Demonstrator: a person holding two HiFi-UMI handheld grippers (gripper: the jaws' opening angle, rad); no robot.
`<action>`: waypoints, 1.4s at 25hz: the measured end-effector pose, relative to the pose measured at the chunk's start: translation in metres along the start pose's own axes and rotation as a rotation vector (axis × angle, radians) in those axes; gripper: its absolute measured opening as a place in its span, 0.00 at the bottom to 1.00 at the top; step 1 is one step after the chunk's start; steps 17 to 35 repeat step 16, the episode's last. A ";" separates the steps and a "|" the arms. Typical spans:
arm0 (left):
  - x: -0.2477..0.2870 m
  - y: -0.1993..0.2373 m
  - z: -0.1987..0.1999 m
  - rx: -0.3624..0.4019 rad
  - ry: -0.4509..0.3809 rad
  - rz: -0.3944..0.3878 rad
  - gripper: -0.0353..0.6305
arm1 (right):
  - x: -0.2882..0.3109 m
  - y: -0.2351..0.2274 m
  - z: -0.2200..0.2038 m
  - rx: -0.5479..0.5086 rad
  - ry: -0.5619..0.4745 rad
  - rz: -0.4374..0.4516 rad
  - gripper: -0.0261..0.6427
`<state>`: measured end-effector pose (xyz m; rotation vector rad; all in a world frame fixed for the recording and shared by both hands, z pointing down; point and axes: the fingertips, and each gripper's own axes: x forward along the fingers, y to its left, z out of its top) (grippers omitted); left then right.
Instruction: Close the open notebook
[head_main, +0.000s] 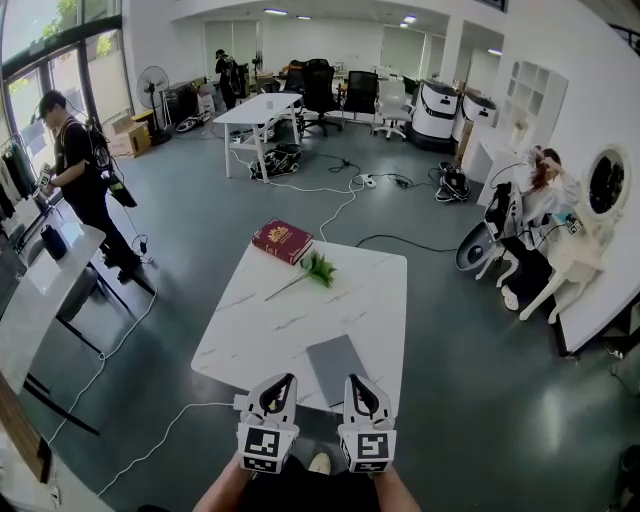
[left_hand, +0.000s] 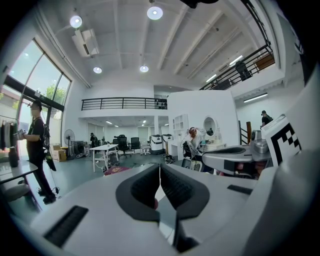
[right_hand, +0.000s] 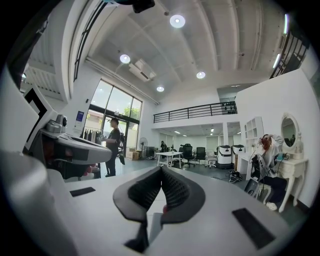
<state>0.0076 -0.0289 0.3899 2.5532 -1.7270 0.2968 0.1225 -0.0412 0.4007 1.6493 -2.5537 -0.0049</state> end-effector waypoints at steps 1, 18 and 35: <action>0.000 0.000 0.001 0.000 0.000 0.001 0.09 | 0.000 0.000 0.001 0.000 -0.001 0.001 0.06; 0.002 0.005 0.005 0.007 -0.004 0.007 0.09 | 0.005 0.001 0.008 0.000 -0.012 0.011 0.06; 0.002 0.005 0.005 0.007 -0.004 0.007 0.09 | 0.005 0.001 0.008 0.000 -0.012 0.011 0.06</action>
